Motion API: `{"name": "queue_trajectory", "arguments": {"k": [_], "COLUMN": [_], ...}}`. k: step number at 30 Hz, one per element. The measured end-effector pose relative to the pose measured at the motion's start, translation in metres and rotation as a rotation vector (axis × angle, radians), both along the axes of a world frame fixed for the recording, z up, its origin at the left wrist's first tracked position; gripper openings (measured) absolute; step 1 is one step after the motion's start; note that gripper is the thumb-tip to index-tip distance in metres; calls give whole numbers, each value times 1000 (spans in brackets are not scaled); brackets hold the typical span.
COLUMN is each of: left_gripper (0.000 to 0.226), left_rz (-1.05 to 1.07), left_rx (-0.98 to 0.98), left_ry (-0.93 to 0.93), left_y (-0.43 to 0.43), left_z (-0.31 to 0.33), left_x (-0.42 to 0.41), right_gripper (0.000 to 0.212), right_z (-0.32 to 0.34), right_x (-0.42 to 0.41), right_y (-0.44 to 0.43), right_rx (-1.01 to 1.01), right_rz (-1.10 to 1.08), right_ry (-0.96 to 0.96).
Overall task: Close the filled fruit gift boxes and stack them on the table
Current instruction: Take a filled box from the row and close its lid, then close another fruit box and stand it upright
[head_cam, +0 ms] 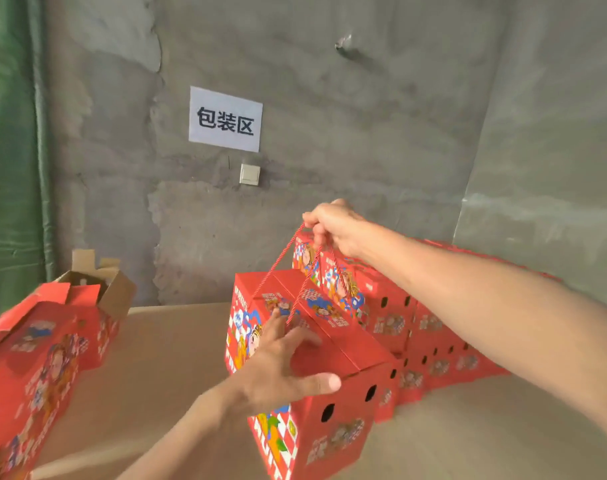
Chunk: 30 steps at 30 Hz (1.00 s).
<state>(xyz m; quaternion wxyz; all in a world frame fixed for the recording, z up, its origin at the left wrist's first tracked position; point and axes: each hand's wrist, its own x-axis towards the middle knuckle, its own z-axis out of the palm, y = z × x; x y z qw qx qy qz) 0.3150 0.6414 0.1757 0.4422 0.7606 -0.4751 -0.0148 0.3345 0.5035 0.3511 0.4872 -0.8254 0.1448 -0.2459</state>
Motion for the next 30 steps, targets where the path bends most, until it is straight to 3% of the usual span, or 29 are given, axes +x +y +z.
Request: {"name": "queue_trajectory", "arguments": {"k": [6, 11, 15, 19, 22, 26, 30], "left_gripper": [46, 65, 62, 66, 81, 88, 94], "left_rz": [39, 179, 290, 457, 473, 603, 609], "left_rx": [35, 57, 23, 62, 52, -71, -80], "left_ry": [-148, -215, -262, -134, -68, -71, -151], "left_y": [-48, -103, -151, -179, -194, -207, -216], "left_z": [37, 25, 8, -25, -50, -66, -65], "left_x": [77, 143, 185, 216, 225, 240, 254], "right_gripper": [20, 27, 31, 23, 73, 98, 79], "right_z": [34, 34, 22, -45, -124, -175, -178], "right_x": [46, 98, 137, 156, 157, 174, 204], "right_y": [-38, -93, -135, -179, -197, -201, -196], "right_rx": [-65, -110, -240, -674, -983, -1236, -1315], "right_rz": [-70, -12, 34, 17, 184, 183, 35], "right_ry": [-107, -160, -166, 97, 326, 379, 318]}}
